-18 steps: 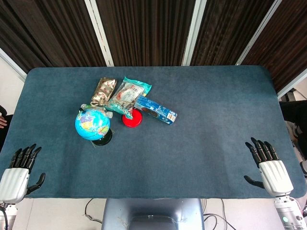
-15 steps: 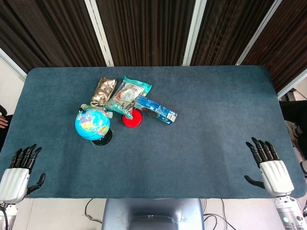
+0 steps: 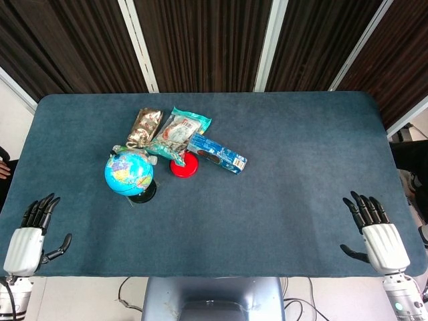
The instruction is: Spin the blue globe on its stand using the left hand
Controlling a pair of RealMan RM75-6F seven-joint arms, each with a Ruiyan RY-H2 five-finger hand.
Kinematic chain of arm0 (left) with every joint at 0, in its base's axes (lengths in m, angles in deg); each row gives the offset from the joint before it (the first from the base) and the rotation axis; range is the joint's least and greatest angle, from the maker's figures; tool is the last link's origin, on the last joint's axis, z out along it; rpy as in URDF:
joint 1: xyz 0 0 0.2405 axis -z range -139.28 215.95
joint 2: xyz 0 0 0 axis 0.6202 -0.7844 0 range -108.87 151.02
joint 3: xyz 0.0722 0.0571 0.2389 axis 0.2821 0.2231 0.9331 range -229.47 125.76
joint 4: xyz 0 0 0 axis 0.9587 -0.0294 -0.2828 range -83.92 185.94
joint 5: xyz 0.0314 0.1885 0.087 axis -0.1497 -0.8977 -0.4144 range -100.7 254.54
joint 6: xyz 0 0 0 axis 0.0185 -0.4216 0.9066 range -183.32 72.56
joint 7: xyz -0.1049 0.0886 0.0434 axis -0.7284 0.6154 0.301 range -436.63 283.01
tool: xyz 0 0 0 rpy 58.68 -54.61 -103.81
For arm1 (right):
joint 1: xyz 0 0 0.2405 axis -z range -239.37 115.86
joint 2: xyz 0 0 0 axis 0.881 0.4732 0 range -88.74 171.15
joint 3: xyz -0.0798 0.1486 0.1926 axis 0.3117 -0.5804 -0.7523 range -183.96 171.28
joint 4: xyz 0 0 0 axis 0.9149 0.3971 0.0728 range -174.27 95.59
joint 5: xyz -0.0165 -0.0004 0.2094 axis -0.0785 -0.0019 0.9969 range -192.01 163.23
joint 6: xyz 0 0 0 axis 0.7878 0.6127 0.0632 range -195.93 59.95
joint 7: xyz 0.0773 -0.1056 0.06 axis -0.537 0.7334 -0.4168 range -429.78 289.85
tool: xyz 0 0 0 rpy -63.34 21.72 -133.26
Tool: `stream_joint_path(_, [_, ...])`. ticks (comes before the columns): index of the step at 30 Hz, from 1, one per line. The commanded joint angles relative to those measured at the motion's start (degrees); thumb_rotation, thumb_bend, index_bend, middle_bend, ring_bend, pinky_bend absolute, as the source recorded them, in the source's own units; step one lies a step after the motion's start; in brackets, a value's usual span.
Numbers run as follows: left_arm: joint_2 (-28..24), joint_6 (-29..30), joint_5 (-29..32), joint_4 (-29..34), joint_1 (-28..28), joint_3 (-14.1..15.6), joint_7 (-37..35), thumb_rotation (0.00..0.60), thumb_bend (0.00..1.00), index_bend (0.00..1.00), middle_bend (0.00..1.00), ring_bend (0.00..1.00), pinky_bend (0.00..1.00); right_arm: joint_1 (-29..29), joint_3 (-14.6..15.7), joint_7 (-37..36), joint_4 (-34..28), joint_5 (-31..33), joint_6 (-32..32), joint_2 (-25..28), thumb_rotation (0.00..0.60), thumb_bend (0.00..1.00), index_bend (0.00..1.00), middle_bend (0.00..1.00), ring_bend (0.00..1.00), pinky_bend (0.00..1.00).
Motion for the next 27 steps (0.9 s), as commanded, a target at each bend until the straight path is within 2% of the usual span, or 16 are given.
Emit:
stream_joint_path(1, [3.9, -1.7, 2.0, -3.2, 3.3, -3.5, -6.6, 0.6, 0.34, 0.0, 0.0, 0.0, 0.02, -0.2, -0.1, 0.5, 0.1, 0.3, -0.5, -0.2, 0.6, 0.15, 0.0, 0.0, 0.0, 0.0])
stream_joint_path(9, [7.6, -5.8, 4.9, -2.6, 8.4, -7.5, -5.7, 0.6, 0.32, 0.0, 0.0, 0.0, 0.02, -0.6, -0.7, 2.5, -0.1, 2.1, -1.8, -1.0, 0.6, 0.15, 0.0, 0.0, 0.0, 0.0])
stream_joint_path(27, [15.1, -11.2, 12.4, -1.6, 15.6, -12.7, -1.6, 0.549, 0.32, 0.0, 0.0, 0.0, 0.01, -1.1, -0.7, 1.9, -0.2, 2.7, -2.7, -0.6, 0.6, 0.15, 0.0, 0.0, 0.0, 0.0])
